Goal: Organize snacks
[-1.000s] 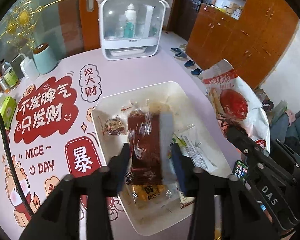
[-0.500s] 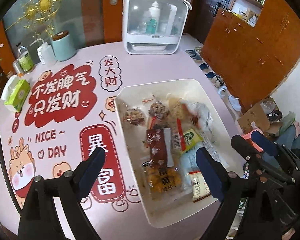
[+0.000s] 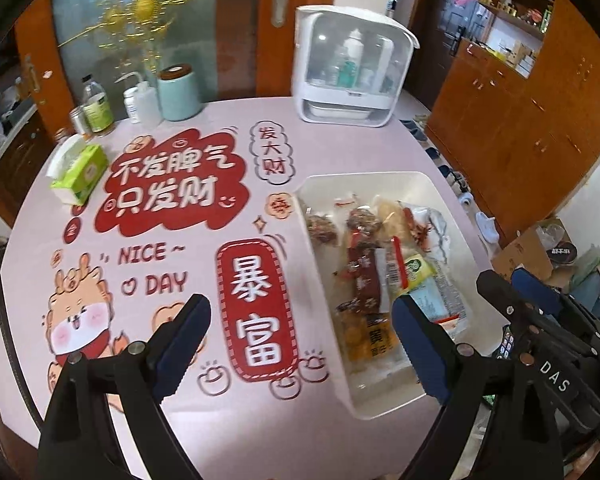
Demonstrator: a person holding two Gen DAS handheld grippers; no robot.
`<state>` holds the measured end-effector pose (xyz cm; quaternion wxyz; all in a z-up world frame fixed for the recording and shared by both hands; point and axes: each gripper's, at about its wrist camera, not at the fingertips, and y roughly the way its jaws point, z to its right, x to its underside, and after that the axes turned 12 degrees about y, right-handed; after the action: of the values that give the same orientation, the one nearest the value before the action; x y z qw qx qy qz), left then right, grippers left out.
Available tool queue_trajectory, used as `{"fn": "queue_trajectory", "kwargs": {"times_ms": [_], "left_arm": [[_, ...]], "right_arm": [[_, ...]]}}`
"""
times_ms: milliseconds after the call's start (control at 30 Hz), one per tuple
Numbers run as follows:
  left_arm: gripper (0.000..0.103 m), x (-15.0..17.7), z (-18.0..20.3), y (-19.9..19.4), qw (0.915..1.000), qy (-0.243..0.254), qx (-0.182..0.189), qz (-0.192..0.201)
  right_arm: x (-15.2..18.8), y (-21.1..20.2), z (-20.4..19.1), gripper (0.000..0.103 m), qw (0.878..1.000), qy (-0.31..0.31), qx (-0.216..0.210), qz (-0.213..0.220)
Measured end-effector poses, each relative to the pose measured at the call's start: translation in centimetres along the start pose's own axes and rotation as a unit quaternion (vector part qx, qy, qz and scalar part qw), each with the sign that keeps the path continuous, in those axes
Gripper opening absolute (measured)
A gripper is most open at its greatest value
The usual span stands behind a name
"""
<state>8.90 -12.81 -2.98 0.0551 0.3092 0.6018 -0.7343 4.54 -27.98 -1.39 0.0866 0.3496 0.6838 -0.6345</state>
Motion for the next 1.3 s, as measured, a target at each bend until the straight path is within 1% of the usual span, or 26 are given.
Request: {"fn": "queue_trajectory", "kwargs": {"times_ms": [167,267,433,533,633,800,967,1167,1300], "left_arm": [[0.091,2.0,-2.5,-2.1,0.9998,-0.015,-0.015,0.001],[0.096,3.0,-3.9,-3.3,0.9993,-0.02,-0.031,0.002],[0.096,4.8,-6.2,-5.6,0.998,-0.037,-0.051,0.01],[0.096,5.7,-7.2,-7.1,0.9968,-0.043,-0.066,0.014],[0.096,6.7,-7.9,-8.4,0.9957,-0.049,-0.078,0.016],[0.101,7.9,-8.6,-10.0,0.9931,-0.06,-0.099,0.018],[0.101,8.5,-9.0,-10.8,0.9909,-0.068,-0.114,0.022],[0.101,8.9,-8.5,-11.0,0.9903,-0.059,-0.124,0.019],[0.101,8.8,-8.3,-11.0,0.9898,-0.055,-0.13,0.018]], "right_arm": [[1.0,-1.0,-2.8,0.058,1.0,-0.012,-0.02,-0.008],[1.8,-1.7,-4.7,0.058,0.999,-0.027,-0.027,-0.009],[2.9,-3.1,-6.7,0.058,0.998,-0.034,-0.047,-0.017],[3.7,-4.1,-8.1,0.058,0.997,-0.04,-0.058,-0.028],[4.5,-5.0,-9.2,0.058,0.996,-0.049,-0.066,-0.03],[5.7,-6.1,-10.7,0.058,0.995,-0.061,-0.073,-0.034],[6.6,-6.6,-11.8,0.058,0.994,-0.077,-0.069,-0.035],[6.9,-7.4,-12.6,0.058,0.994,-0.089,-0.066,-0.02],[7.0,-7.5,-12.8,0.058,0.994,-0.091,-0.064,-0.018]]}}
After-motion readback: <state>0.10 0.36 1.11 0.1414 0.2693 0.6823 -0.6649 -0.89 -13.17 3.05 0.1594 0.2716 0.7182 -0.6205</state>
